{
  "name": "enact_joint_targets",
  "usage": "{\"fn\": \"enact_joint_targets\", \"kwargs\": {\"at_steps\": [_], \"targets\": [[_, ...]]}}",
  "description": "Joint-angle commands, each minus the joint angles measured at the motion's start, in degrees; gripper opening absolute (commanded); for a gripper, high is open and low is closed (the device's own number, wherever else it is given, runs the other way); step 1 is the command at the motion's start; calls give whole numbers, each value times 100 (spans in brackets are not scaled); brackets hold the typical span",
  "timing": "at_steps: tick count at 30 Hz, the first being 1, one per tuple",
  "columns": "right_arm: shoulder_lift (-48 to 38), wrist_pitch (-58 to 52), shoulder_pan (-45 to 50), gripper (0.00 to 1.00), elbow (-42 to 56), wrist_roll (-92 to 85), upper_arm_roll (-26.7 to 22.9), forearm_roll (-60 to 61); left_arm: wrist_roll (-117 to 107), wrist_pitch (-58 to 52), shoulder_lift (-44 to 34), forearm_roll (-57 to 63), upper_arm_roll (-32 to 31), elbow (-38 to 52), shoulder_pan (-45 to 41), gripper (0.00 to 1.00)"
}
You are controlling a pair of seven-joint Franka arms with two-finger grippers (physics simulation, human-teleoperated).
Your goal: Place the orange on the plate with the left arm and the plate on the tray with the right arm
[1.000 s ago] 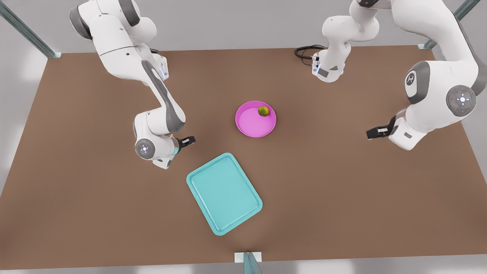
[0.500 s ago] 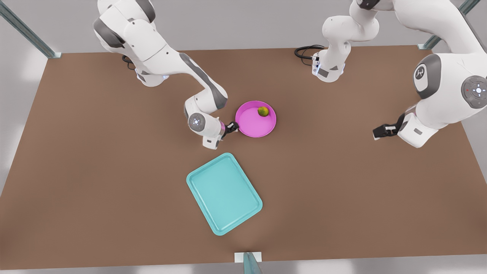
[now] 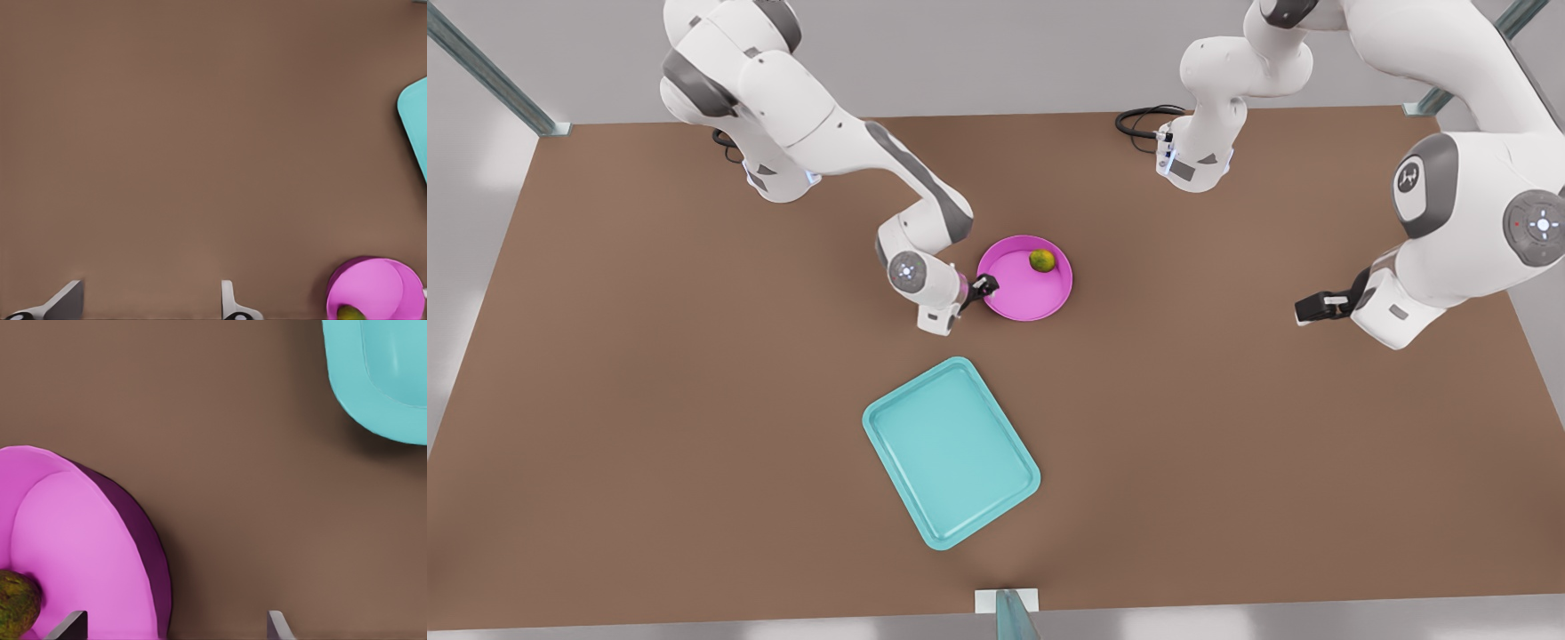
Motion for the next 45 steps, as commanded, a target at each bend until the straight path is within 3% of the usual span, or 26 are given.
{"fn": "enact_joint_targets", "kwargs": {"at_steps": [1,11,12,13,14,17,20,24,32,45], "targets": [[60,28,9,100,-1,115,12,12,95,-83,-6,2,0,1,0,100],[192,19,9,100,61,221,82,12,95,-321,-76,19,9,10,9,100],[192,19,18,95,61,221,82,12,87,-329,-76,19,18,10,9,100],[192,19,18,78,70,221,82,12,60,-321,-76,28,27,18,9,100],[192,19,18,77,70,221,82,12,43,-312,-68,46,27,18,9,100],[236,19,53,57,131,212,82,-5,51,-268,-6,37,62,18,9,100],[280,46,62,48,140,212,82,-14,51,-277,-15,46,62,18,9,100],[297,28,79,21,219,186,91,-32,60,-321,-32,10,53,10,0,100],[-125,-262,-17,21,237,230,126,-23,-1,-514,38,2,0,185,-52,100],[-107,-315,-773,21,1229,221,-120,584,25,-505,56,2,0,194,-43,100]]}}
